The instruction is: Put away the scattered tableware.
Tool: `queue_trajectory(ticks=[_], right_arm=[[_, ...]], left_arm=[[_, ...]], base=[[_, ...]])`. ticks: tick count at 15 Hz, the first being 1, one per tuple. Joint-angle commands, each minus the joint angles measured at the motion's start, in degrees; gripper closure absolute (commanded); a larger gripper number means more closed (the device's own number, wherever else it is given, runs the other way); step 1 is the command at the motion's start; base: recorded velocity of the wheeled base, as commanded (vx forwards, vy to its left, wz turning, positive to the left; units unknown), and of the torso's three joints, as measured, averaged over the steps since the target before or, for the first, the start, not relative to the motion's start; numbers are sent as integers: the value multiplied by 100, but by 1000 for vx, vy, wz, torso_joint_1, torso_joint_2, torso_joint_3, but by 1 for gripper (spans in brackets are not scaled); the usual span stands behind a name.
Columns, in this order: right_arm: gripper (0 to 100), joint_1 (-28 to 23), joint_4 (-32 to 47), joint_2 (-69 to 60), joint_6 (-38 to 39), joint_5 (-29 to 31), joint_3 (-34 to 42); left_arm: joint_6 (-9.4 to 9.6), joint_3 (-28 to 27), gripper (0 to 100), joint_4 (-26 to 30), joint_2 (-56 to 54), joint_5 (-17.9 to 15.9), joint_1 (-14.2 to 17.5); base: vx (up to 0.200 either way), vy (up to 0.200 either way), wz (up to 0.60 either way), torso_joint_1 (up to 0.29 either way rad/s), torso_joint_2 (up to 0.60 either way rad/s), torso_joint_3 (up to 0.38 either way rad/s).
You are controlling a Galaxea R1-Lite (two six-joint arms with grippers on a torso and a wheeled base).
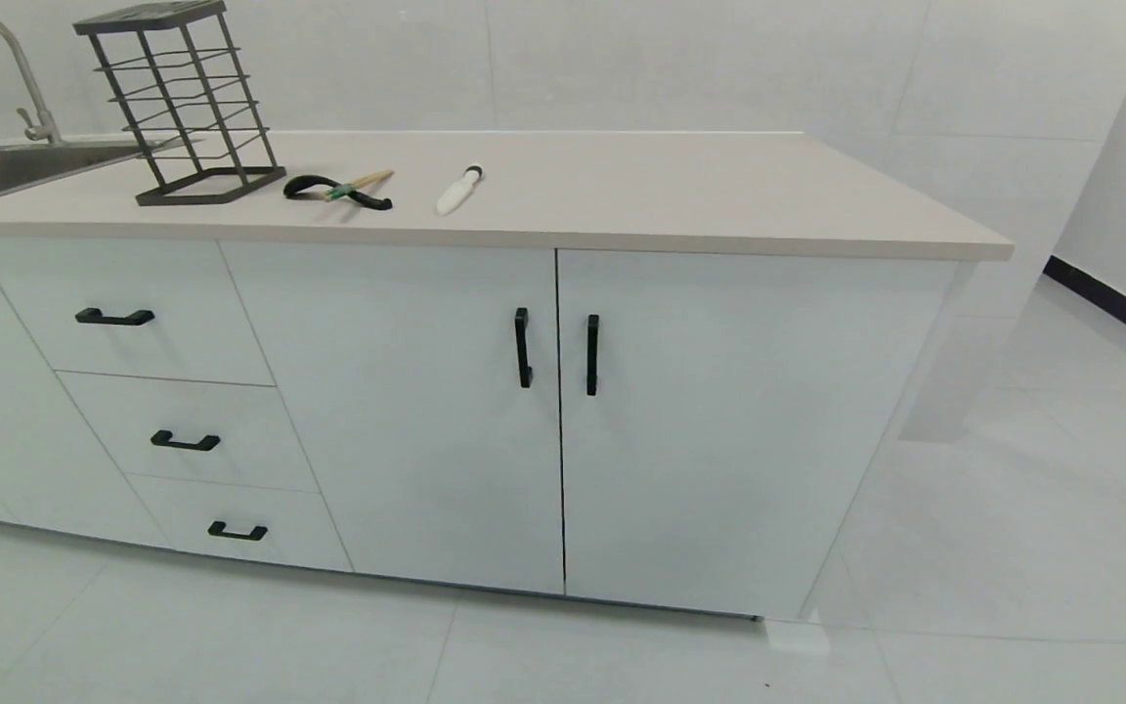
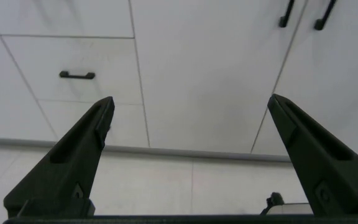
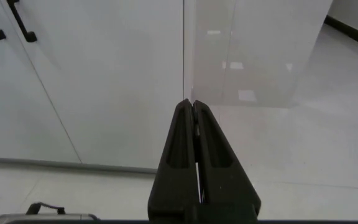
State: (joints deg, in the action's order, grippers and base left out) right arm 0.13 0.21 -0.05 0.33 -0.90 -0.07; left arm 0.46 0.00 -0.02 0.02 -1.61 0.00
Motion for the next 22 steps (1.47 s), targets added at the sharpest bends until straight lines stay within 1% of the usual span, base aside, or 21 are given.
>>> queue_trajectory(ticks=[1, 8, 10, 21, 22], right_arm=[[100, 4, 14, 14, 2, 2, -1], [100, 4, 6, 14, 2, 2, -1], [100, -5, 14, 14, 2, 2, -1], [100, -5, 6, 14, 2, -24, -1], [100, -5, 14, 14, 2, -24, -1]], left_arm=[[-2, 0, 0, 11, -2, 3, -9], [-2, 0, 0, 11, -2, 3, -9], [-2, 0, 0, 11, -2, 3, 0], [6, 0, 0, 11, -2, 3, 0], [6, 0, 0, 11, -2, 3, 0]], base=[[0, 0, 0, 0, 0, 0], [0, 0, 0, 0, 0, 0], [0, 200, 0, 2, 5, 7], [0, 0, 0, 0, 0, 0], [-200, 0, 0, 2, 2, 12]])
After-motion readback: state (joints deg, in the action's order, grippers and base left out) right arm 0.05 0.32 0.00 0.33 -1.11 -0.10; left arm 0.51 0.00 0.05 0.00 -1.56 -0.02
